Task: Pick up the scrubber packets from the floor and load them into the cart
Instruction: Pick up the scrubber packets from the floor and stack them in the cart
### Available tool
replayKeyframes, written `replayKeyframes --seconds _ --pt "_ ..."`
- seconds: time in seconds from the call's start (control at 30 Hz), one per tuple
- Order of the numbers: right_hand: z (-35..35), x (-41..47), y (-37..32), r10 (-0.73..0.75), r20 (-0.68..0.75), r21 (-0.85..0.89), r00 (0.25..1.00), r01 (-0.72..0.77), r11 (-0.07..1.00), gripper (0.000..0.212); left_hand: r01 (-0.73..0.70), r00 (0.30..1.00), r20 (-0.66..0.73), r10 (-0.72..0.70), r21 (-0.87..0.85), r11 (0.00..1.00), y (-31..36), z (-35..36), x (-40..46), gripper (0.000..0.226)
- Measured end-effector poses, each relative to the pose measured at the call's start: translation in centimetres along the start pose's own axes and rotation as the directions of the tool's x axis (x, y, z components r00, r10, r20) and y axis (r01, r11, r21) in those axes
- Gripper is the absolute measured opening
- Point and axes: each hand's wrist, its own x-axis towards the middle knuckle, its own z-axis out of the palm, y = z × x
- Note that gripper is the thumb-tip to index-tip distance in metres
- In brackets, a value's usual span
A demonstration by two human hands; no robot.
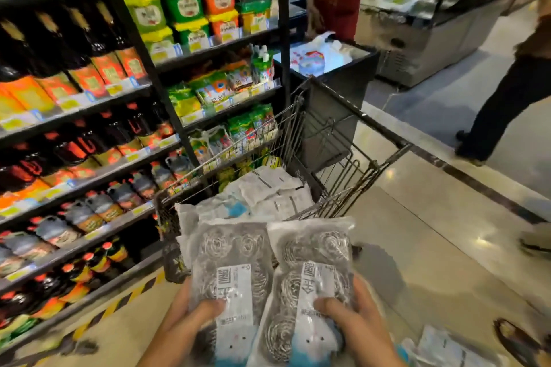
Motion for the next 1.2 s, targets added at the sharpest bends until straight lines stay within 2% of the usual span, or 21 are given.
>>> replayKeyframes --seconds 0.03,0.13,0.23,0.27,0.33,0.37,0.4,0.47,0.5,0.53,0.6,0.63,0.7,0.77,0.87,0.93,1.0,1.03,1.1,1.2 --pt "0.5 0.9 -0.5 0.014 -0.006 0.008 1.0 -0.014 1.0 0.047 0.015 1.0 0.005 -0.015 0.011 1.0 0.7 0.2 1.6 0.114" --pt "2.0 4.3 -1.6 0.044 -0.036 0.057 0.998 -0.042 0.998 0.047 0.02 1.0 0.005 -0.021 0.048 0.999 2.8 0.7 6.4 0.092" --pt "3.6 7.8 -3.0 0.073 -0.11 0.131 0.991 -0.058 0.99 0.046 0.039 0.998 0.035 -0.043 0.13 0.991 4.7 0.7 12.0 0.091" --pt "4.2 9.1 -3.2 0.072 -0.136 0.124 0.988 -0.055 0.991 0.045 0.062 0.994 0.082 -0.077 0.173 0.983 5.5 0.7 13.9 0.096" --pt "5.9 11.7 -3.7 0.098 -0.189 0.12 0.977 -0.076 0.99 0.047 0.073 0.992 0.083 -0.098 0.266 0.961 6.4 -0.4 18.9 0.121" --pt "7.0 13.0 -4.1 0.124 -0.211 0.143 0.97 -0.095 0.985 0.05 0.088 0.989 0.091 -0.117 0.277 0.957 6.8 -1.3 21.2 0.125" --pt "7.9 14.4 -4.1 0.142 -0.22 0.177 0.965 -0.104 0.979 0.06 0.099 0.988 0.086 -0.127 0.274 0.957 6.4 -3.1 24.9 0.122" --pt "9.8 17.9 -4.2 0.192 -0.265 0.237 0.945 -0.129 0.963 0.096 0.138 0.973 0.124 -0.195 0.365 0.921 7.7 -3.6 29.8 0.11" --pt "10.8 19.5 -4.4 0.208 -0.273 0.247 0.939 -0.141 0.959 0.102 0.135 0.964 0.164 -0.208 0.369 0.919 8.8 -3.4 31.8 0.097" --pt "11.5 20.8 -4.7 0.227 -0.273 0.269 0.935 -0.153 0.951 0.094 0.117 0.961 0.185 -0.206 0.404 0.907 10.2 -2.5 33.5 0.08" --pt "13.0 22.9 -5.8 0.227 -0.283 0.278 0.932 -0.146 0.949 0.053 0.085 0.942 0.258 -0.215 0.434 0.897 12.6 -0.8 36.5 0.065" --pt "13.4 24.1 -5.9 0.246 -0.287 0.305 0.926 -0.155 0.94 0.039 0.062 0.927 0.299 -0.225 0.469 0.881 13.5 -0.2 38.2 0.069" --pt "14.3 26.5 -6.0 0.302 -0.315 0.345 0.9 -0.188 0.92 0.028 0.017 0.893 0.373 -0.251 0.531 0.847 15.0 0.9 41.4 0.08" --pt "15.1 29.6 -5.6 0.327 -0.397 0.336 0.858 -0.196 0.921 0.03 -0.009 0.898 0.353 -0.261 0.609 0.793 15.0 1.5 45.4 0.073" --pt "16.0 34.8 -4.8 0.373 -0.48 0.39 0.794 -0.187 0.902 0.056 -0.012 0.918 0.283 -0.277 0.72 0.694 13.5 2.4 51.7 0.059" --pt "16.2 37.8 -4.2 0.42 -0.51 0.467 0.75 -0.169 0.868 0.061 -0.028 0.923 0.263 -0.282 0.775 0.632 10.8 2.2 57.1 0.076" --pt "16.0 39.9 -3.5 0.478 -0.52 0.571 0.708 -0.128 0.811 0.048 0.027 0.917 0.224 -0.329 0.79 0.613 10.0 4.1 58.4 0.084" --pt "15.8 40.6 -3.1 0.514 -0.518 0.608 0.684 -0.128 0.783 0.041 0.034 0.918 0.221 -0.33 0.783 0.621 9.8 5.3 58.1 0.071" --pt "15.4 41.9 -2.2 0.56 -0.53 0.651 0.636 -0.118 0.75 0.037 0.039 0.933 0.189 -0.306 0.792 0.61 9.3 7.2 57.2 0.025" --pt "15.0 43.8 -0.3 0.623 -0.55 0.699 0.556 -0.101 0.708 0.049 -0.006 0.937 0.19 -0.293 0.847 0.531 7.8 8.7 57.4 0.022"
